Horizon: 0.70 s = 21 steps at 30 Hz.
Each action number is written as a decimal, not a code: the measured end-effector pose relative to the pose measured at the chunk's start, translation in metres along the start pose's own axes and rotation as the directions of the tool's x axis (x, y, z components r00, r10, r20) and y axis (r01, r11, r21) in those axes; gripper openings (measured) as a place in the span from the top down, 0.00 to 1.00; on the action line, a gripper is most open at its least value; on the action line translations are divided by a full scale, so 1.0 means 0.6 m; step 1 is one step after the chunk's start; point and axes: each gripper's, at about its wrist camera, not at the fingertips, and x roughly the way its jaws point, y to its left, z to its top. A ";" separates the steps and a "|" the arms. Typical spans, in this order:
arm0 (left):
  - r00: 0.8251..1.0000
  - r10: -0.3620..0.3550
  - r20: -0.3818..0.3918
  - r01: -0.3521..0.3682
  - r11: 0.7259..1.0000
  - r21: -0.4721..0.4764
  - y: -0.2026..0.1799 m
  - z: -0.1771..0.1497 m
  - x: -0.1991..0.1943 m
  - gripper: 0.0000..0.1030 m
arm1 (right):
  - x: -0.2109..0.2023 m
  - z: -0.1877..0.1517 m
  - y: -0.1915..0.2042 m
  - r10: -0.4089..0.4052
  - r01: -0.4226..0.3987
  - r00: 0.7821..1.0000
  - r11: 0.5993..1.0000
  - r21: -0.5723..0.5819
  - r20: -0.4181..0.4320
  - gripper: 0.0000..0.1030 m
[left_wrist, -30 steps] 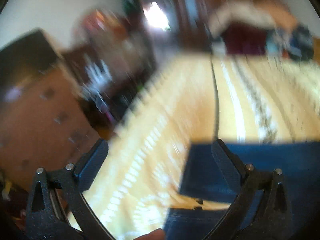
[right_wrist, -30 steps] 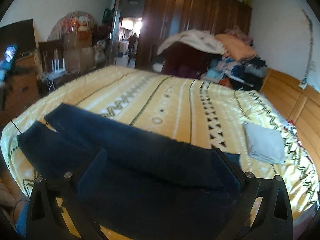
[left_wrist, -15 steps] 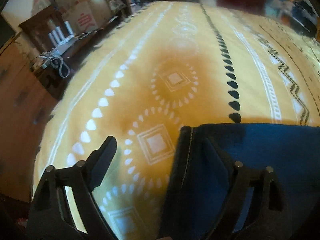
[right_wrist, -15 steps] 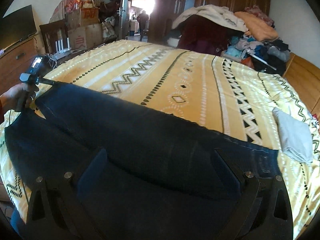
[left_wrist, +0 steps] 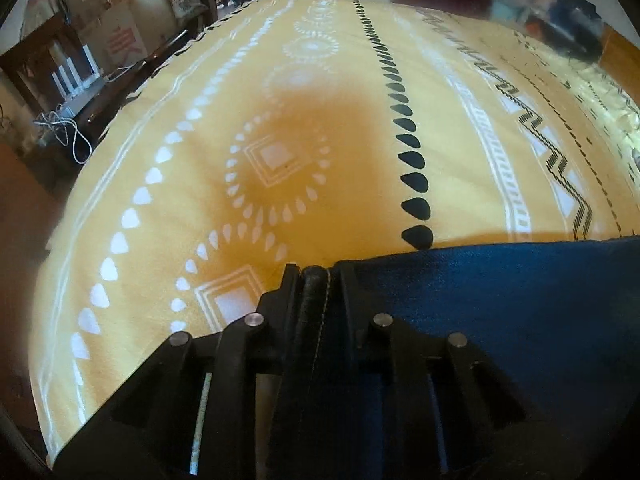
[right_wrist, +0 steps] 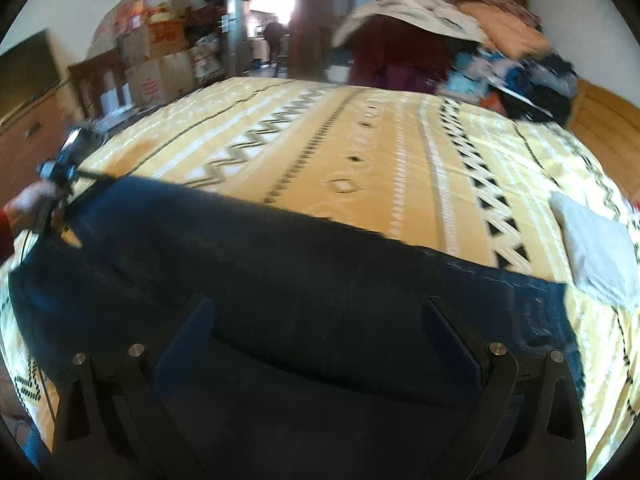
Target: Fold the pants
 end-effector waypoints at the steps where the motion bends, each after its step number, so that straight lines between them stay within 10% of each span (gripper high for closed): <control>1: 1.000 -0.002 0.001 0.002 1.000 0.000 0.001 0.000 -0.001 0.82 | -0.003 0.000 -0.028 -0.007 0.007 1.000 1.000 0.027 -0.005 0.00; 12: 1.000 0.023 0.008 -0.023 1.000 -0.001 -0.002 0.003 0.022 0.83 | 0.128 -0.039 -0.452 -0.191 0.232 0.939 0.965 0.119 -0.285 0.28; 21: 0.999 0.037 0.003 -0.037 0.999 -0.019 -0.002 0.009 0.043 0.83 | 0.195 -0.041 -0.567 -0.110 0.178 0.940 0.965 0.191 -0.323 0.24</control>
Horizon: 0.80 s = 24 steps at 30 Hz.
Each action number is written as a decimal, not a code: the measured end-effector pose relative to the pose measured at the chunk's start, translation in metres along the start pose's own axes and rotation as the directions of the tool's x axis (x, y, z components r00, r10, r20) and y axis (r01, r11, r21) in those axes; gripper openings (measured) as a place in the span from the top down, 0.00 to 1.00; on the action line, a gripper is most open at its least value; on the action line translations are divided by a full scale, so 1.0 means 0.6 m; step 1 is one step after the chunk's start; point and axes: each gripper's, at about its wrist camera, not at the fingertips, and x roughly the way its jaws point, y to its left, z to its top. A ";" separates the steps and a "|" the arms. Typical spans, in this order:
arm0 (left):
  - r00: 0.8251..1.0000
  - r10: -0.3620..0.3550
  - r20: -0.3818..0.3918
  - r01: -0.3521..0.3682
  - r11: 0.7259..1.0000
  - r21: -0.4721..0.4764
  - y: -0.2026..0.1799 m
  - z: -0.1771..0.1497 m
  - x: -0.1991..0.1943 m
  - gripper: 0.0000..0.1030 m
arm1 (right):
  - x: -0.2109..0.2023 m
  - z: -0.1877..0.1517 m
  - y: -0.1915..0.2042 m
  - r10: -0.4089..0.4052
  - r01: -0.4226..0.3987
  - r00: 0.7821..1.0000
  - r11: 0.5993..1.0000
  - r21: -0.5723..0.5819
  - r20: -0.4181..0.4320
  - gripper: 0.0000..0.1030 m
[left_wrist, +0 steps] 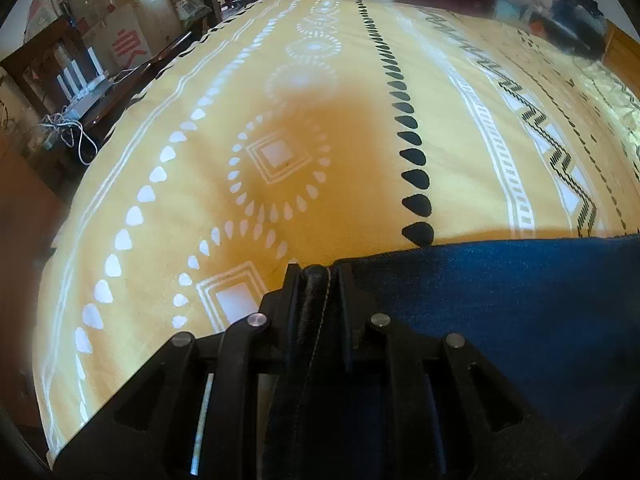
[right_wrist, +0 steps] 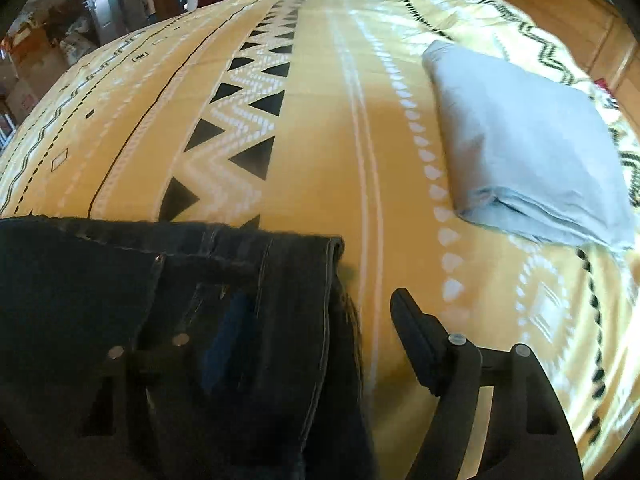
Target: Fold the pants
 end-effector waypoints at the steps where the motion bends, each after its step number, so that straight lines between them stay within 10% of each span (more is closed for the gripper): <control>1: 1.000 0.003 0.001 -0.003 1.000 0.003 0.001 -0.003 0.002 0.83 | 0.005 0.006 -0.002 0.028 -0.028 1.000 1.000 0.009 -0.010 0.24; 12: 0.999 0.038 0.014 -0.038 0.999 0.012 -0.002 -0.010 0.014 0.83 | 0.024 0.022 -0.002 0.139 -0.143 0.988 0.987 -0.068 -0.063 0.41; 16: 0.998 0.058 0.031 -0.058 0.998 0.014 -0.006 -0.012 0.007 0.85 | 0.012 0.023 -0.009 0.155 -0.157 0.987 0.986 -0.061 -0.040 0.84; 24: 0.959 -0.005 0.284 0.029 0.996 -0.079 0.016 -0.030 -0.184 0.85 | -0.134 -0.014 -0.015 0.200 -0.197 0.971 0.980 -0.037 0.132 0.88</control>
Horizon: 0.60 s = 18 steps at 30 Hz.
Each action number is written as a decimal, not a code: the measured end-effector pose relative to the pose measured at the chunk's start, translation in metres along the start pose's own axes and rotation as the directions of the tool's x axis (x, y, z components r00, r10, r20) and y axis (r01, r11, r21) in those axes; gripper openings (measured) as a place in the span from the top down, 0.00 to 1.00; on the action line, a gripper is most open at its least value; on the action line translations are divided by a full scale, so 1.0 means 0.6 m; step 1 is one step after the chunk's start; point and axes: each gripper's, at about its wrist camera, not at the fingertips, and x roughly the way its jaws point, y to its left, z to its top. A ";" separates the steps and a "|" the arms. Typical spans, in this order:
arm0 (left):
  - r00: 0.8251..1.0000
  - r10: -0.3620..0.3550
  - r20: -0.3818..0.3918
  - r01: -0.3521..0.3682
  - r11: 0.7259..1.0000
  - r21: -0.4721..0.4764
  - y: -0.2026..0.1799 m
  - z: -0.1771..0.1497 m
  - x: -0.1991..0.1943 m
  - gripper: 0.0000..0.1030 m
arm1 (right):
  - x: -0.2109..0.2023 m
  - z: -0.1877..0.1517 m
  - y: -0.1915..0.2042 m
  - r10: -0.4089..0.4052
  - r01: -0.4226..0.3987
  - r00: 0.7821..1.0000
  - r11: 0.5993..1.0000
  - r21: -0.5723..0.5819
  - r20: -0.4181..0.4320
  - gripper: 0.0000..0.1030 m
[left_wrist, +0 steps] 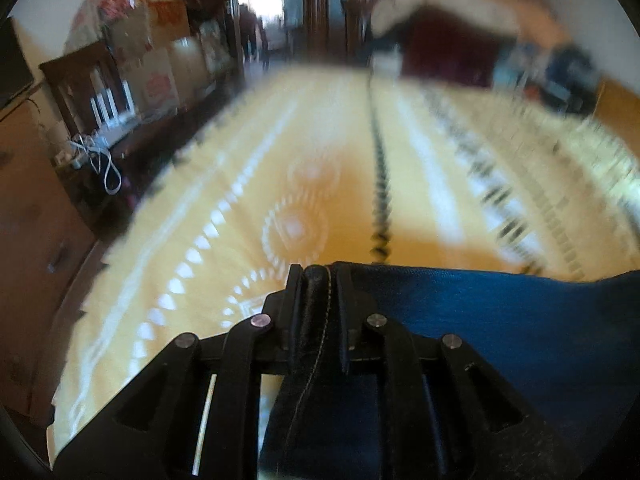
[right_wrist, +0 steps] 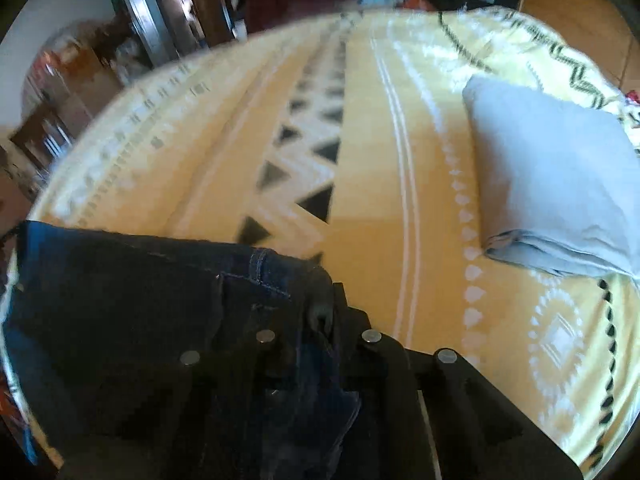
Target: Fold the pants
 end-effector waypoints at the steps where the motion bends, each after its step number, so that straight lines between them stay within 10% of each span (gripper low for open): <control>1: 0.999 -0.009 0.036 0.009 1.000 -0.005 0.005 -0.001 -0.040 0.85 | -0.027 -0.007 0.006 0.010 -0.010 1.000 1.000 -0.001 0.022 0.88; 10: 0.992 -0.030 0.120 0.039 0.997 -0.074 0.075 -0.129 -0.249 0.84 | -0.278 -0.177 0.056 0.061 -0.057 0.995 0.997 -0.058 0.073 0.91; 16: 0.984 0.003 -0.180 -0.025 0.993 -0.116 0.112 -0.329 -0.191 0.74 | -0.270 -0.383 0.058 0.019 -0.028 0.983 0.999 -0.044 -0.182 0.91; 18: 0.994 -0.024 -0.111 0.004 0.985 -0.175 0.126 -0.358 -0.195 0.69 | -0.245 -0.436 0.065 -0.037 0.020 0.961 0.998 -0.065 -0.273 0.92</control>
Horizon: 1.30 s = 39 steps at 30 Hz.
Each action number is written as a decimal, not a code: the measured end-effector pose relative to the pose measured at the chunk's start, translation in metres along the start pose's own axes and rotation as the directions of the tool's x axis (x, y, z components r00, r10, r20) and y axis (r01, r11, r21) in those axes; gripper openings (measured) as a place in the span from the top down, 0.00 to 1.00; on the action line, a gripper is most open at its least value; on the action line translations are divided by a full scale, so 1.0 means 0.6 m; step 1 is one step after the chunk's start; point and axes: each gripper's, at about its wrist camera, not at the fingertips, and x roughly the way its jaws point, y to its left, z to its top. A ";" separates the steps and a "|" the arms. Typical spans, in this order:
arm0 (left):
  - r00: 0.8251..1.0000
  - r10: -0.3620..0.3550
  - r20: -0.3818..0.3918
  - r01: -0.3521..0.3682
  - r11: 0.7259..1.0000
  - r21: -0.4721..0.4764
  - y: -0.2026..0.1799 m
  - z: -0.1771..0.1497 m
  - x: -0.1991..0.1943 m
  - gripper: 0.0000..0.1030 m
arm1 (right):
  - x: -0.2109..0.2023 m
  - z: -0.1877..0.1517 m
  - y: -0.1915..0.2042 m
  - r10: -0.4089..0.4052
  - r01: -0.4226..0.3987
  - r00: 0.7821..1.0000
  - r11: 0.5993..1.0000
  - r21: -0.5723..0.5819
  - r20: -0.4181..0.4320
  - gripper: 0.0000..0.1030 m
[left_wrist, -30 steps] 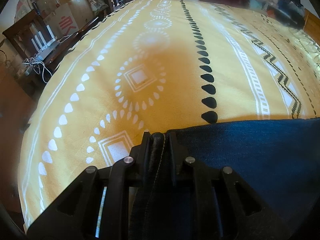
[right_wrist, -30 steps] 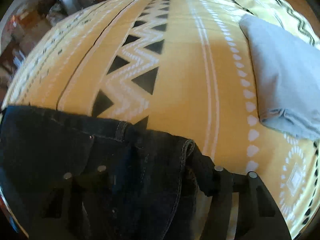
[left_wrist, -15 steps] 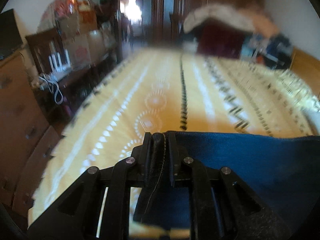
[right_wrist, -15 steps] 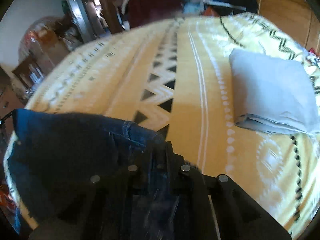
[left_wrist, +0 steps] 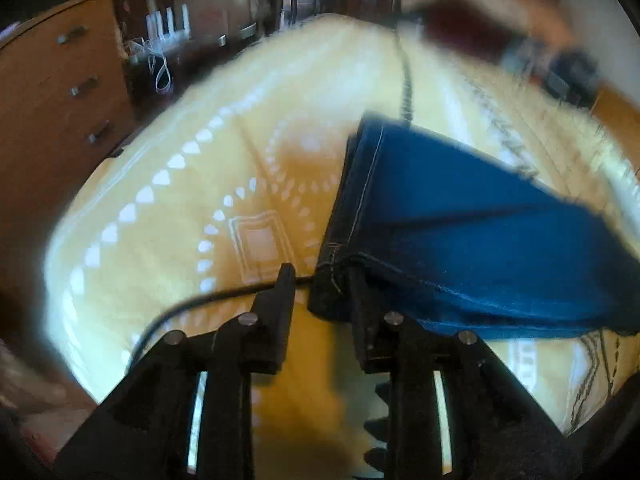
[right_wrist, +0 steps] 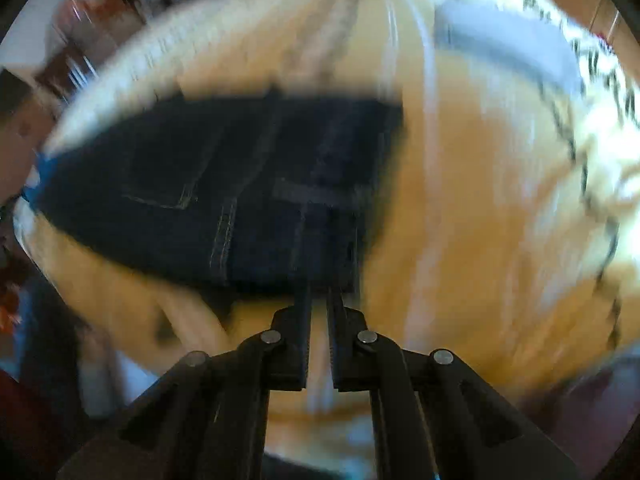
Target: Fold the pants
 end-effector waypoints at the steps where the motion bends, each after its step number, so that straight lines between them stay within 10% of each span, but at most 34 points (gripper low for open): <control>1: 1.000 0.000 -0.005 0.000 0.999 -0.037 0.005 0.003 -0.001 0.63 | 0.012 -0.015 0.005 -0.014 0.014 0.999 1.000 0.003 -0.030 0.92; 6: 0.997 0.032 0.068 -0.027 0.997 -0.066 0.004 0.044 -0.044 0.57 | -0.031 -0.022 0.039 -0.048 0.048 0.999 0.999 0.008 0.010 0.88; 9: 0.991 0.047 0.124 -0.031 0.991 -0.127 0.022 0.044 -0.078 0.49 | -0.080 -0.009 0.090 -0.084 0.087 0.995 0.995 -0.040 0.061 0.68; 16: 0.986 -0.102 0.128 0.135 0.951 -0.280 0.044 -0.048 -0.098 0.43 | -0.094 0.100 0.328 0.055 -0.017 0.988 0.966 -0.259 0.141 0.64; 23: 0.971 -0.193 0.144 0.230 0.919 -0.319 0.061 -0.083 -0.111 0.47 | -0.008 0.167 0.686 0.269 -0.183 0.962 0.757 -0.628 0.044 0.64; 28: 0.938 -0.009 0.348 0.167 0.889 -0.426 0.197 -0.087 -0.286 0.47 | 0.022 0.144 0.796 0.331 -0.273 0.942 0.650 -0.709 -0.059 0.64; 34: 0.796 0.400 0.455 -0.054 0.795 -0.604 0.326 -0.130 -0.520 0.39 | 0.055 0.106 0.853 0.421 -0.404 0.895 0.620 -0.673 -0.149 0.64; 37: 0.817 0.449 0.361 -0.143 0.765 -0.628 0.343 -0.147 -0.519 0.30 | 0.075 0.099 0.885 0.445 -0.419 0.884 0.613 -0.670 -0.145 0.64; 39: 0.873 0.377 0.310 -0.133 0.796 -0.591 0.324 -0.153 -0.461 0.30 | 0.070 0.100 0.899 0.450 -0.403 0.885 0.616 -0.677 -0.118 0.63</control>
